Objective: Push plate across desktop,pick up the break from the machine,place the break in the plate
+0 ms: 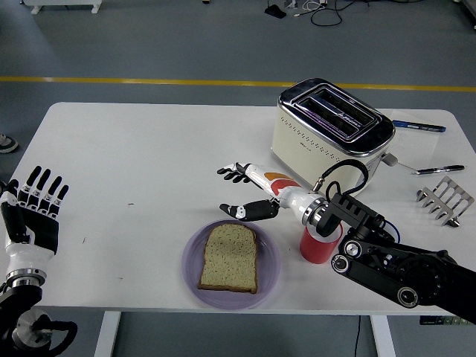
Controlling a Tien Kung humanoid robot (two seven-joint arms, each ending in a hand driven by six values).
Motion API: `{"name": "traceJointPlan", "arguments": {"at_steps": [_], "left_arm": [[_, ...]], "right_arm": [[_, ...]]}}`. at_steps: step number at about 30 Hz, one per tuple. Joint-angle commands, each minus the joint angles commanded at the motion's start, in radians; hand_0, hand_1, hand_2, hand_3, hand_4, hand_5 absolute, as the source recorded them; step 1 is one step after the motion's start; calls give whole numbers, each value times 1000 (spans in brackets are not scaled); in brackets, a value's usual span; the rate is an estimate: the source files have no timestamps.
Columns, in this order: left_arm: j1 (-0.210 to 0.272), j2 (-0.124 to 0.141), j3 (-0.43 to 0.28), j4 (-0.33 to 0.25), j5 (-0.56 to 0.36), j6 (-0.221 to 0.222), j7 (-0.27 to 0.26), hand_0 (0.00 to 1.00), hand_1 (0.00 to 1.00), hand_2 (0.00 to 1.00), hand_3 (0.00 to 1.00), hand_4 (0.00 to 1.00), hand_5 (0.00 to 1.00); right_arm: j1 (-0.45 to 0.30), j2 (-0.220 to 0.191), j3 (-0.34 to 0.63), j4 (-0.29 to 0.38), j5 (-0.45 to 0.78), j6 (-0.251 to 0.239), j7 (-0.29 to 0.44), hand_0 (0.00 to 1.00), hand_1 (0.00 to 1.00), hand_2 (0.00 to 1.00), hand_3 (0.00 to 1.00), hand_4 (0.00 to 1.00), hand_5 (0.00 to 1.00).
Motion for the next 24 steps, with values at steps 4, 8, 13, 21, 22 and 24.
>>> {"name": "traceJointPlan", "arguments": {"at_steps": [4,8,13,21,22,24], "left_arm": [[1,0,1,1,1,0,1,807,815,869,783,504,998],[-1,0,-3,2,1,-1,1,807,815,869,783,505,998],[-4,0,-6,3,1,-1,2,807,815,869,783,505,998],[-6,0,-10,6,3,-2,3,807,816,869,781,504,998],[-6,0,-10,7,3,-2,3,807,816,869,781,504,998],[-6,0,-9,8,3,-2,4,807,816,869,781,504,998]], "right_arm": [[-20,-12,70,62,113,9,70,683,674,684,720,657,323],[-43,-30,186,154,230,39,140,672,663,671,699,606,335],[-73,-45,342,234,387,77,184,672,663,671,699,606,335],[-168,-76,614,300,666,104,211,686,689,689,700,522,409],[-188,-80,659,296,699,99,215,686,689,689,700,522,409],[-210,-84,717,286,737,96,218,686,689,689,700,522,409]]}}
